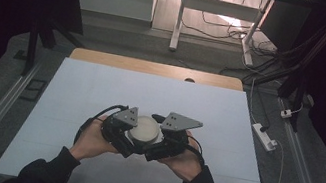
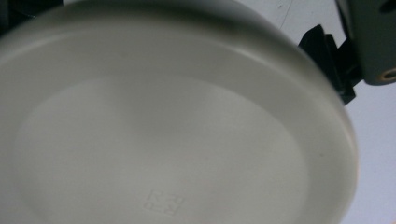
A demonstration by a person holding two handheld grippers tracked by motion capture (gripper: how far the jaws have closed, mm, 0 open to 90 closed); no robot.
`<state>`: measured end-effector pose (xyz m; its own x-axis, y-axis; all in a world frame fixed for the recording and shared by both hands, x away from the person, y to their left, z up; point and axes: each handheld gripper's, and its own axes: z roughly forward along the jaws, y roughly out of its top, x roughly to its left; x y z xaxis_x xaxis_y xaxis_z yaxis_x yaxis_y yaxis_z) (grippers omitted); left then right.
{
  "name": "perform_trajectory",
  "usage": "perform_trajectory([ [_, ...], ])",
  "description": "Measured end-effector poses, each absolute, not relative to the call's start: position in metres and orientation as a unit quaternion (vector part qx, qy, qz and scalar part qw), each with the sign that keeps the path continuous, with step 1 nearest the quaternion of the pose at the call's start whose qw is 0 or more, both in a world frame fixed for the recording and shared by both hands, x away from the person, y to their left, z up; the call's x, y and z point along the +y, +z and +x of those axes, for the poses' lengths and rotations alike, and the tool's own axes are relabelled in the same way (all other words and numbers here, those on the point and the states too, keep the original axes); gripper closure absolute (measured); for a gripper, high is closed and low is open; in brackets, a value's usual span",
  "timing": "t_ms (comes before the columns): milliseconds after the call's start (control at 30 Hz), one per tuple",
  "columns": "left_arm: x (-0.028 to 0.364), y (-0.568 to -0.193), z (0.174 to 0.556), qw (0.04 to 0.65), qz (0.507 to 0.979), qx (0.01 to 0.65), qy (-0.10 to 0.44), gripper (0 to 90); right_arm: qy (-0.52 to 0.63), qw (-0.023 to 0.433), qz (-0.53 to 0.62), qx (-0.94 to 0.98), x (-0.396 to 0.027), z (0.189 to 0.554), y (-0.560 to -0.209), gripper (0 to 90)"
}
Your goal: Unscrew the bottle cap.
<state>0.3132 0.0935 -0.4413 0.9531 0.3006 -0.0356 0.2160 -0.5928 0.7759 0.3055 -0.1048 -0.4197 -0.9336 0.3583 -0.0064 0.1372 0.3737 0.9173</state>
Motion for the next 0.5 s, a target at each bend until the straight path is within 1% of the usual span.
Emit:
perform_trajectory([
  [133,0.0939,-0.4406,0.3120,0.433,0.890,0.135,0.047,7.6,0.545,0.097,0.153,0.819,-0.1044,0.3043,-0.4215,6.9],
  [233,0.0958,-0.4410,0.3133,0.435,0.892,0.117,0.034,7.5,0.543,0.095,0.140,0.823,-0.1044,0.3032,-0.4210,7.1],
  [300,0.0971,-0.4413,0.3134,0.438,0.893,0.105,0.025,7.6,0.545,0.078,0.131,0.824,-0.1060,0.3052,-0.4206,7.2],
  [367,0.0973,-0.4414,0.3134,0.439,0.893,0.093,0.015,7.6,0.551,0.052,0.123,0.824,-0.1085,0.3083,-0.4207,7.2],
  [500,0.0973,-0.4420,0.3125,0.439,0.897,0.062,-0.005,7.5,0.553,0.024,0.089,0.828,-0.1116,0.3102,-0.4210,7.2],
])
